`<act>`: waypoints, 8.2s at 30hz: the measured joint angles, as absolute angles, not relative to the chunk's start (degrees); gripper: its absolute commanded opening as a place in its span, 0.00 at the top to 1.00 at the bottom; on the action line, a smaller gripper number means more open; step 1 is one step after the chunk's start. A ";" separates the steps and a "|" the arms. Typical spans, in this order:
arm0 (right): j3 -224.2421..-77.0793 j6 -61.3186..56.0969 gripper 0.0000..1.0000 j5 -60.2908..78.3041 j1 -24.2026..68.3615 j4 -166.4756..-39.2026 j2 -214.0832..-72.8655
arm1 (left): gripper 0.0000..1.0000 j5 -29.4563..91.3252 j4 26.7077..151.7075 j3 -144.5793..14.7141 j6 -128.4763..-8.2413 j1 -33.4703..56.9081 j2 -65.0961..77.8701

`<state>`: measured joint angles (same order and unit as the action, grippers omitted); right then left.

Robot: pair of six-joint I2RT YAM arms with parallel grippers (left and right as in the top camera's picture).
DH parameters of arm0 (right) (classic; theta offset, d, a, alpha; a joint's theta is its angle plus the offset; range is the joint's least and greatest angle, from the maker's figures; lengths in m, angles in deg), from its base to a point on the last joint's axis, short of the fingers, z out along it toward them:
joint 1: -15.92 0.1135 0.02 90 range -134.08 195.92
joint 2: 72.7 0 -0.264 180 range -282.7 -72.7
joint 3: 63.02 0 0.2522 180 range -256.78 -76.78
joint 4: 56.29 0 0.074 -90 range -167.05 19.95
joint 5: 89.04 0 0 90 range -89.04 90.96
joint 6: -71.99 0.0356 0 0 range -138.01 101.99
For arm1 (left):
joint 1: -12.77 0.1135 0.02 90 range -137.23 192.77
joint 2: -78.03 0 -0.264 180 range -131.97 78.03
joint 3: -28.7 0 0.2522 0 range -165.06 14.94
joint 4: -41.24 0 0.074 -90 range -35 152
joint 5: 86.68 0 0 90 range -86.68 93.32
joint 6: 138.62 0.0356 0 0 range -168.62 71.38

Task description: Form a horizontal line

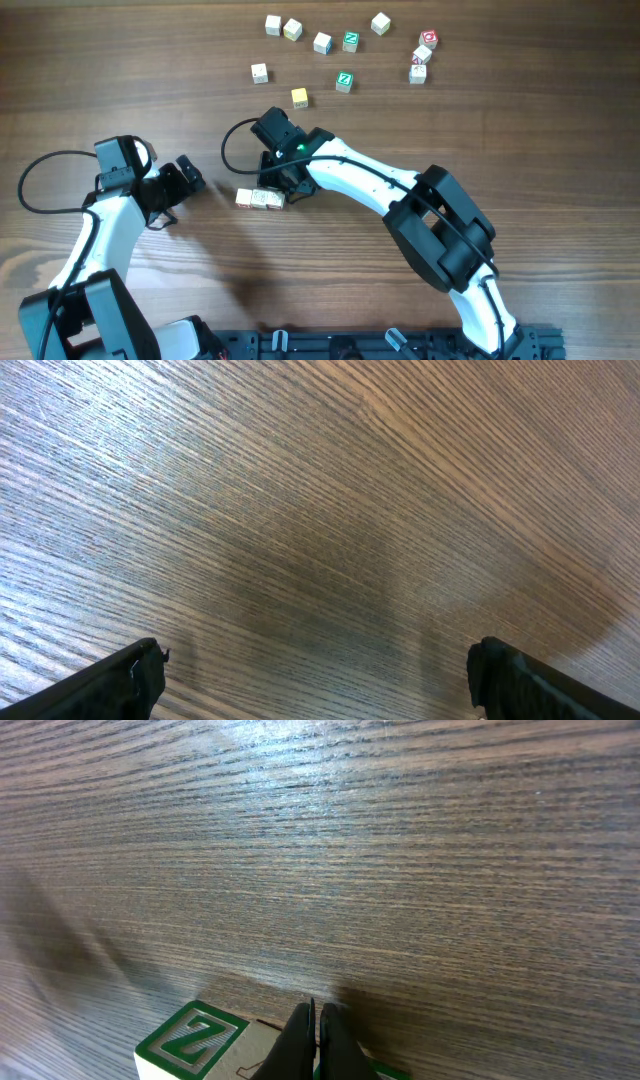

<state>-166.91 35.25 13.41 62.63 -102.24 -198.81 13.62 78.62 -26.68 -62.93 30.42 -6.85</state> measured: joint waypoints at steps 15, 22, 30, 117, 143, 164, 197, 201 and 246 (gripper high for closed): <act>-166.91 35.27 0.95 13.43 62.63 -102.24 -198.81 | 0.00 13.62 78.62 -26.68 -62.93 30.42 -6.85; -166.91 35.27 0.95 13.43 62.63 -102.26 -198.81 | 0.00 13.62 78.62 -26.68 -62.93 30.42 -6.85; -166.91 35.27 0.95 13.45 62.63 -102.50 -198.81 | 0.00 13.62 78.62 -26.68 -62.93 30.42 -6.85; -166.91 32.67 0.95 15.60 62.77 -100.93 -198.81 | 0.00 13.60 78.62 -26.68 -62.93 30.42 -6.85; -166.91 32.67 0.95 15.47 62.74 -100.66 -198.81 | 0.00 13.62 78.62 -26.68 -62.93 30.42 -6.85; -168.11 30.72 0.95 1.46 55.07 -120.12 -189.49 | 0.00 8.29 76.24 -26.64 -62.12 30.42 -6.85; -157.01 30.70 0.95 15.97 57.39 -114.13 -189.47 | 0.96 19.09 80.10 -26.62 -57.05 30.42 -6.80; -157.01 30.70 0.95 15.97 57.41 -113.76 -189.47 | 0.96 22.24 80.59 -26.62 -48.81 30.40 -6.96; -157.01 30.68 0.95 16.86 61.98 -103.13 -193.30 | 0.96 30.43 79.54 -27.16 -30.67 23.53 -17.05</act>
